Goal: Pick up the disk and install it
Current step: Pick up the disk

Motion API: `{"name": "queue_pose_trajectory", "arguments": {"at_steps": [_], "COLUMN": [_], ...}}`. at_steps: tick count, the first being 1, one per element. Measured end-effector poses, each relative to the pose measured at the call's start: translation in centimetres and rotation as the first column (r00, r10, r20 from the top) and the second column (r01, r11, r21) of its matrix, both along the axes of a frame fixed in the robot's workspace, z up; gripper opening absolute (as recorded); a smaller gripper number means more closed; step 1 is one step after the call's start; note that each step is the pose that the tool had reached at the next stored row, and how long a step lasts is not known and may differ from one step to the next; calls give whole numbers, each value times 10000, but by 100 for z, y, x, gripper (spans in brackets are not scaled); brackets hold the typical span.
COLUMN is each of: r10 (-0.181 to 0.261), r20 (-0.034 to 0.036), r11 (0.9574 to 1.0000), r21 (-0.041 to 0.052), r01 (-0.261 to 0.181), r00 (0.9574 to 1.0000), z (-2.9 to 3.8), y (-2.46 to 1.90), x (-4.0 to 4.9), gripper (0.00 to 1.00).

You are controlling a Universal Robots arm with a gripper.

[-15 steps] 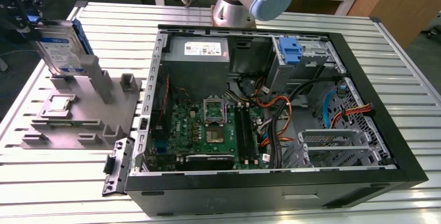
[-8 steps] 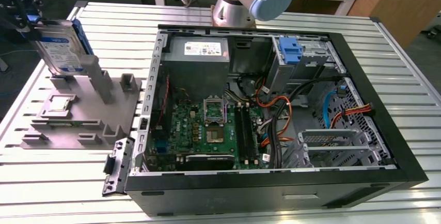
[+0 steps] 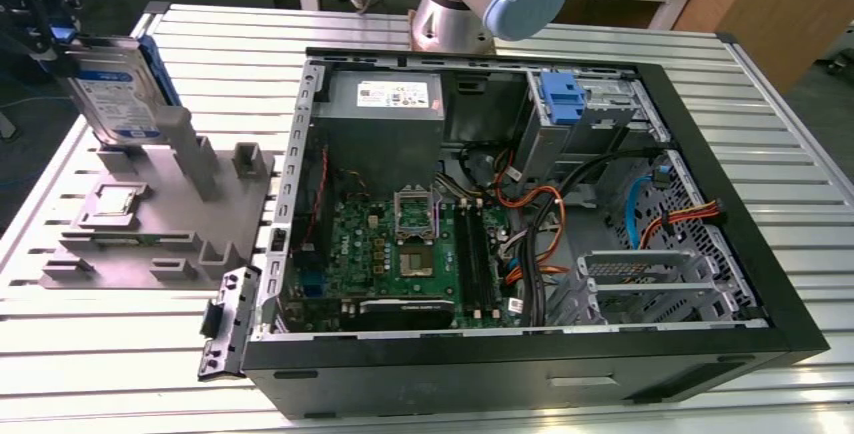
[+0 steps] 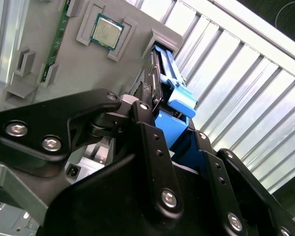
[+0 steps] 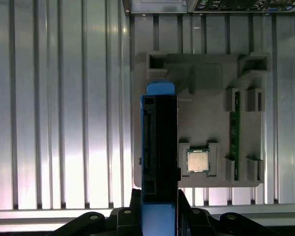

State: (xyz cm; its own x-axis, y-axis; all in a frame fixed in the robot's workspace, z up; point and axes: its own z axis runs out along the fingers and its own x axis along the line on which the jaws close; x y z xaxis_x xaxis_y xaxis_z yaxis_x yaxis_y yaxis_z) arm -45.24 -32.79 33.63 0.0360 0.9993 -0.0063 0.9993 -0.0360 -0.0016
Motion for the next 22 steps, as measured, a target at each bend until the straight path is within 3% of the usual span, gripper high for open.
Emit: {"name": "queue_pose_trajectory", "arguments": {"at_steps": [22], "r10": [0], "r20": [0], "r11": [10000], "r21": [0], "r01": [0], "r00": [10000], "z": [65], "y": [0], "x": [0], "gripper": [37]}}
